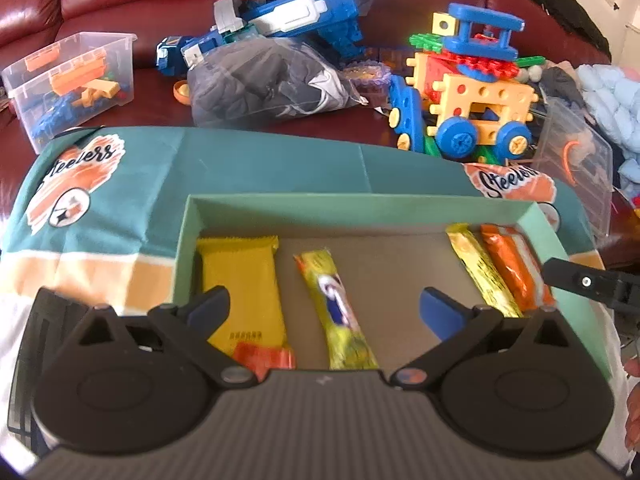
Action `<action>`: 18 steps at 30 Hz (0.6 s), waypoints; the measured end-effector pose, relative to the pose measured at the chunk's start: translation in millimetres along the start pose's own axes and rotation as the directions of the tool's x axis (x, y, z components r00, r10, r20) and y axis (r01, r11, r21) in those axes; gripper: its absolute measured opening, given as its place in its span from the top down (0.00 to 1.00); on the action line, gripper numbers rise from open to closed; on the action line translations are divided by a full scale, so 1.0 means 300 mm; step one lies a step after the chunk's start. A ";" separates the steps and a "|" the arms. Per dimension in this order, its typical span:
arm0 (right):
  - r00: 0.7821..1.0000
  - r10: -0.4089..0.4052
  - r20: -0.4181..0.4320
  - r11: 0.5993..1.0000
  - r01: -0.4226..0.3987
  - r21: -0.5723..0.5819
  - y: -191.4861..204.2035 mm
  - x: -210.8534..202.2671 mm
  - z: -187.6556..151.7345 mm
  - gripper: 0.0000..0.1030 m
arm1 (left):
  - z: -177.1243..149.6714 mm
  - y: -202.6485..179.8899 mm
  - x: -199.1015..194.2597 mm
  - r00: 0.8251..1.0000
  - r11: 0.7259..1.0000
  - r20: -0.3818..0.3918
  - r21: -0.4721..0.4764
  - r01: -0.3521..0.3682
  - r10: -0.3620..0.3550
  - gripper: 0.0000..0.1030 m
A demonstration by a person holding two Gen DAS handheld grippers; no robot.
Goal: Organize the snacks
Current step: 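Lower both sticks into the teal tray and open both grippers, then move left gripper to the blue pack while right approaches orange chip bag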
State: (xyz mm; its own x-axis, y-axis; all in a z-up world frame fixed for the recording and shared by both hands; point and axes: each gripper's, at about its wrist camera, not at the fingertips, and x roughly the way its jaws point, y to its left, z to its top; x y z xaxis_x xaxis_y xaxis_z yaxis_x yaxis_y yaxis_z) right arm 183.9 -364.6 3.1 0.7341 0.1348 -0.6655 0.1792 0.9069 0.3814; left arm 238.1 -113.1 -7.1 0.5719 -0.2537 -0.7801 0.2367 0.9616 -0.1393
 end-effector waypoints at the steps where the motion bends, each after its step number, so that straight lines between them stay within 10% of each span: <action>1: 1.000 -0.001 -0.001 1.000 0.001 0.002 0.000 -0.021 -0.012 0.00 | -0.015 0.002 -0.019 1.000 1.000 -0.006 0.002 0.001 -0.001 0.00; 18: 0.998 -0.032 -0.057 0.999 0.032 -0.014 -0.007 -0.335 -0.315 0.00 | -0.409 0.058 -0.280 0.994 0.999 -0.109 0.049 0.000 0.005 0.00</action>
State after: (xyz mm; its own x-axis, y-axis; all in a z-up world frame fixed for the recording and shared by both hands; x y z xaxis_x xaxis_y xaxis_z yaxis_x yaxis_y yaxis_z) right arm 47.9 -342.2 8.4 0.6894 0.1278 -0.7130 0.1934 0.9161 0.3512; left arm 97.7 -62.3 -18.9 0.4840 -0.2361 -0.8426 0.2748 0.9552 -0.1098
